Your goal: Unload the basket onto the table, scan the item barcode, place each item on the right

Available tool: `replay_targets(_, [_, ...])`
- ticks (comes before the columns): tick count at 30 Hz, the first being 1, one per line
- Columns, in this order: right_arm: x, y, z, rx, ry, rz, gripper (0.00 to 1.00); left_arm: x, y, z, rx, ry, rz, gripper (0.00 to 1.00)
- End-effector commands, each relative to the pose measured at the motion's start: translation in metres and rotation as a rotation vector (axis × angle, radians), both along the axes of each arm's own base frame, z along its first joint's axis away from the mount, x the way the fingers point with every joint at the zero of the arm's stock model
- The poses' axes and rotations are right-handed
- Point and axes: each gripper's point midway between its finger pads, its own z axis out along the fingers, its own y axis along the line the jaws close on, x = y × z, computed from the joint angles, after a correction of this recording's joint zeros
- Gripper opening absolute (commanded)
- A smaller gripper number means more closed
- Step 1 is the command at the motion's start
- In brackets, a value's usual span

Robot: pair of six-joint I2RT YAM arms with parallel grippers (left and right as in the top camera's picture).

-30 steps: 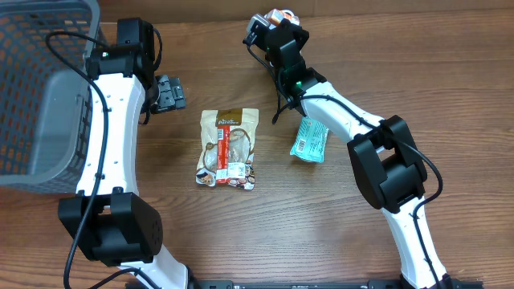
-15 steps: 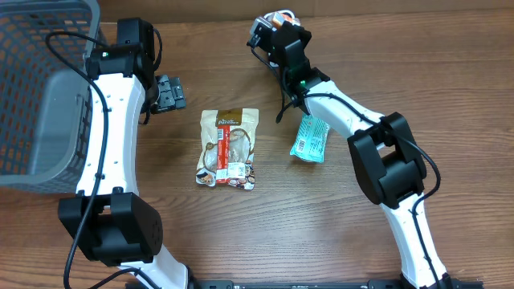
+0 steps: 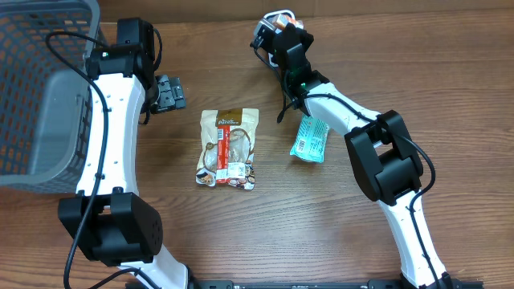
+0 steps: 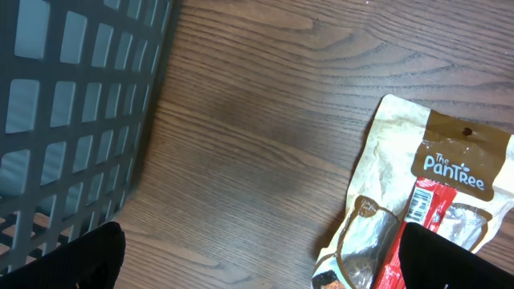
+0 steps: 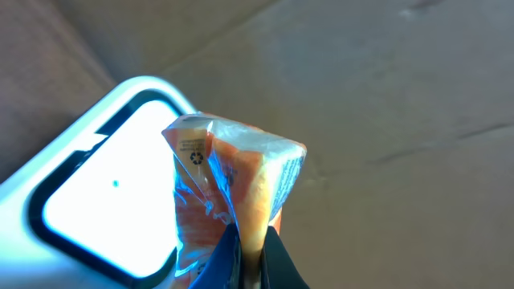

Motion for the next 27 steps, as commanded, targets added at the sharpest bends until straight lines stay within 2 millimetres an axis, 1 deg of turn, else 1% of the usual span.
replay_targets(1, [0.001, 0.003, 0.02, 0.026, -0.066, -0.032, 0.04, 0.003, 0.0, 0.006, 0.015, -0.017, -0.004, 1.0])
replay_targets(4, [0.004, 0.0, 0.04, 0.064, -0.148, -0.062, 0.04, 0.003, 0.0, 0.006, 0.015, -0.016, -0.004, 1.0])
replay_targets(6, [0.004, -0.005, 0.053, 0.089, -0.199, -0.098, 0.04, 0.003, 0.0, 0.006, 0.015, -0.017, -0.004, 1.0])
replay_targets(9, [0.003, -0.011, 0.068, 0.122, -0.258, -0.137, 0.04, 0.003, 0.0, 0.006, 0.015, -0.017, -0.004, 1.0])
replay_targets(11, [0.0, -0.007, 0.078, 0.148, -0.285, -0.142, 0.03, 0.003, 0.0, 0.006, 0.015, -0.017, -0.004, 1.0])
replay_targets(14, [-0.005, 0.006, 0.089, 0.183, -0.294, -0.106, 0.04, 0.003, 0.0, 0.006, 0.015, -0.017, -0.004, 1.0])
replay_targets(15, [-0.007, 0.012, 0.09, 0.178, -0.283, -0.081, 0.04, 0.003, 0.0, 0.006, 0.015, -0.017, -0.004, 1.0])
replay_targets(17, [-0.008, 0.019, 0.085, 0.161, -0.251, -0.053, 0.04, 0.003, 0.0, 0.006, 0.015, -0.017, -0.004, 1.0])
replay_targets(19, [-0.009, 0.02, 0.069, 0.123, -0.191, -0.049, 0.04, 0.003, 0.0, 0.006, 0.015, -0.017, -0.004, 1.0])
replay_targets(20, [-0.01, 0.02, 0.058, 0.097, -0.149, -0.049, 0.04, 0.003, 0.0, 0.006, 0.015, -0.017, -0.004, 0.99])
replay_targets(21, [-0.012, 0.019, 0.053, 0.102, -0.128, -0.062, 0.04, 0.003, 0.0, 0.006, 0.015, -0.017, -0.004, 1.0])
replay_targets(24, [-0.016, 0.019, 0.064, 0.155, -0.154, -0.099, 0.04, 0.003, 0.0, 0.006, 0.015, -0.017, -0.004, 1.0])
replay_targets(27, [-0.024, 0.028, 0.089, 0.223, -0.184, -0.082, 0.03, 0.003, 0.0, 0.006, 0.015, -0.016, -0.004, 1.0])
